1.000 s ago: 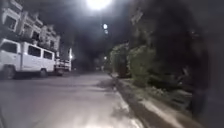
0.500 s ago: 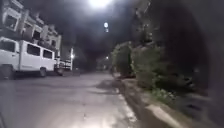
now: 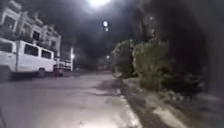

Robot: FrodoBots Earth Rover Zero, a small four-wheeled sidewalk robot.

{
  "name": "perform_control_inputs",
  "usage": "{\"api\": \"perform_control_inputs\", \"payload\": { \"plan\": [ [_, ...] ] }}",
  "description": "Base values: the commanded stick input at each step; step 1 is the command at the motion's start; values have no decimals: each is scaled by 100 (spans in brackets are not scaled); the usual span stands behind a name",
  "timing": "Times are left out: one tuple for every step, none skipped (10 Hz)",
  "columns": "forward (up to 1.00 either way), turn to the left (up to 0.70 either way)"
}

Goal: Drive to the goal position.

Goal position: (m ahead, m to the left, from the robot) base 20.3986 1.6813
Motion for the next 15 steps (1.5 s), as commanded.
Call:
{"api": "perform_control_inputs", "payload": {
  "plan": [
    [50, 5],
    [50, 5],
    [50, 5],
    [50, 5],
    [50, 5],
    [50, 5],
    [50, 5],
    [50, 5],
    [50, 5],
    [50, 5],
    [50, 5],
    [50, 5],
    [50, 5],
    [50, 5],
    [50, 5]
  ]
}}
